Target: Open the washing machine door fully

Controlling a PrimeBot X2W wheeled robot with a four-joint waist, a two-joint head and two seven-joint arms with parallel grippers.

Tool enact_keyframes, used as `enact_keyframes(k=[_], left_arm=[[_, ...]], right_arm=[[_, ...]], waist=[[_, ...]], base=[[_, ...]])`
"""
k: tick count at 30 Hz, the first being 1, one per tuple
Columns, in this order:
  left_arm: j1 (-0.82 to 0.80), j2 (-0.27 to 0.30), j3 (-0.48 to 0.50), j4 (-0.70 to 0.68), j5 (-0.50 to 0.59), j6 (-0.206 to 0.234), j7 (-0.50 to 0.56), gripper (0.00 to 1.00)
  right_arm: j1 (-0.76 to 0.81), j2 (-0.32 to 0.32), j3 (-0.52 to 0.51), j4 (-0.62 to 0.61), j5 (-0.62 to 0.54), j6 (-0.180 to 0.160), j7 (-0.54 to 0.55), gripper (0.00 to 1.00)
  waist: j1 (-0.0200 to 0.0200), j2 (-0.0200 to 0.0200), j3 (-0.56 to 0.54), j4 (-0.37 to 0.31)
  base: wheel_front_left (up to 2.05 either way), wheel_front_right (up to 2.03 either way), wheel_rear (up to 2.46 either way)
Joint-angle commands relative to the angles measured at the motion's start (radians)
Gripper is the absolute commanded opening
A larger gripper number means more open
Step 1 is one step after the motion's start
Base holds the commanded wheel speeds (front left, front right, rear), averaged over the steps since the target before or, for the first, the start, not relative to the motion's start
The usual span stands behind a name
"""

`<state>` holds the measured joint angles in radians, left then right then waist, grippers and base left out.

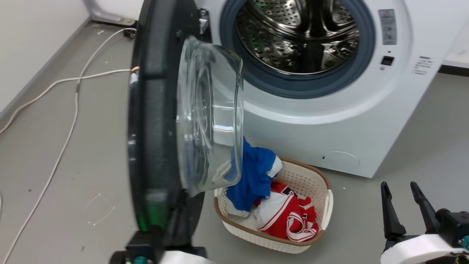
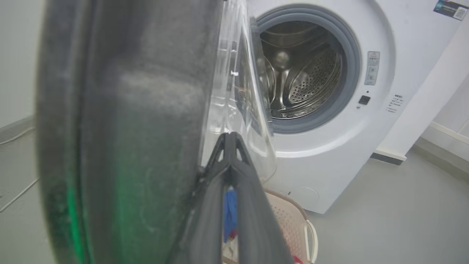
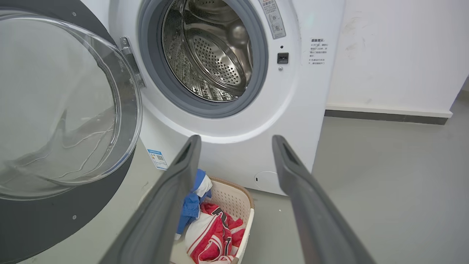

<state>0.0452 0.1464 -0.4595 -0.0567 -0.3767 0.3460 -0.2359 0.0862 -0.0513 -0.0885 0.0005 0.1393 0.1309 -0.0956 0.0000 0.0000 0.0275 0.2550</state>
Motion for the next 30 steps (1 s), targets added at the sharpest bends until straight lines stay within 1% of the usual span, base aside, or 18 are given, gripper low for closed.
enact_keyframes(k=[1,4,5,6,7,8,9,11,15,17,19,24,29,30], left_arm=[[0.007,0.019,0.043,-0.002,-0.006,0.020,-0.010,0.00],[0.012,0.038,0.107,-0.015,-0.019,0.039,-0.018,0.00],[0.014,0.040,0.131,-0.020,-0.034,0.043,-0.020,0.00],[0.016,0.054,0.155,-0.021,-0.037,0.043,-0.022,0.00],[0.014,0.066,0.179,-0.023,-0.047,0.039,-0.025,0.00],[0.011,0.066,0.202,-0.026,-0.064,0.033,-0.025,0.00],[0.007,0.084,0.219,-0.017,-0.063,0.026,-0.025,0.00],[-0.007,0.097,0.258,-0.009,-0.089,0.014,-0.026,0.00],[-0.031,0.146,0.332,0.025,-0.112,-0.011,-0.028,0.00],[-0.046,0.162,0.371,0.043,-0.131,-0.027,-0.030,0.00],[-0.059,0.191,0.407,0.073,-0.146,-0.049,-0.030,0.00],[-0.100,0.238,0.479,0.146,-0.168,-0.091,-0.030,0.00],[-0.162,0.311,0.534,0.253,-0.194,-0.164,-0.030,0.00],[-0.203,0.341,0.548,0.316,-0.200,-0.202,-0.029,0.00]], right_arm=[[-0.009,0.002,-0.004,-0.006,-0.009,0.000,0.003,1.00],[-0.010,0.002,-0.006,-0.014,-0.010,0.000,0.004,1.00],[-0.009,0.002,-0.008,-0.016,-0.012,0.000,0.006,1.00],[-0.010,0.002,-0.008,-0.018,-0.013,0.000,0.006,1.00],[-0.011,0.002,-0.009,-0.019,-0.014,0.000,0.007,1.00],[-0.013,0.002,-0.010,-0.022,-0.016,0.000,0.009,1.00],[-0.015,0.002,-0.011,-0.024,-0.016,0.000,0.011,1.00],[-0.023,0.002,-0.008,-0.027,-0.018,0.000,0.013,1.00],[-0.033,0.002,-0.007,-0.034,-0.021,0.000,0.019,1.00],[-0.038,0.001,-0.011,-0.037,-0.022,0.000,0.022,1.00],[-0.048,-0.003,-0.013,-0.041,-0.024,0.000,0.022,1.00],[-0.057,-0.012,-0.023,-0.045,-0.022,0.000,0.026,1.00],[-0.071,-0.019,-0.029,-0.049,-0.022,0.000,0.028,1.00],[-0.081,-0.022,-0.030,-0.048,-0.025,0.000,0.029,1.00]], waist=[[0.0000,0.0000,0.006,0.025],[0.0000,0.0000,0.009,0.043],[0.0000,0.0000,0.011,0.047],[0.0000,0.0000,0.014,0.051],[0.0000,0.0000,0.016,0.053],[0.0000,0.0000,0.021,0.056],[0.0000,0.0000,0.024,0.057],[0.0000,0.0000,0.033,0.055],[0.0000,0.0000,0.056,0.044],[0.0000,0.0000,0.070,0.036],[0.0000,0.0000,0.083,0.028],[0.0000,0.0000,0.110,0.017],[0.0000,0.0000,0.129,0.011],[0.0000,0.0000,0.137,0.006]], base=[[0.00,0.00,0.00],[0.00,0.00,0.00],[0.00,0.00,0.00],[0.00,0.00,0.00],[0.00,0.00,0.00],[0.00,0.00,0.00],[0.00,0.00,0.00],[0.00,0.00,0.00],[0.00,0.00,0.00],[0.00,0.00,0.00],[0.00,0.00,0.00],[0.00,0.00,0.00],[0.00,0.00,0.00],[0.00,0.00,0.00]])
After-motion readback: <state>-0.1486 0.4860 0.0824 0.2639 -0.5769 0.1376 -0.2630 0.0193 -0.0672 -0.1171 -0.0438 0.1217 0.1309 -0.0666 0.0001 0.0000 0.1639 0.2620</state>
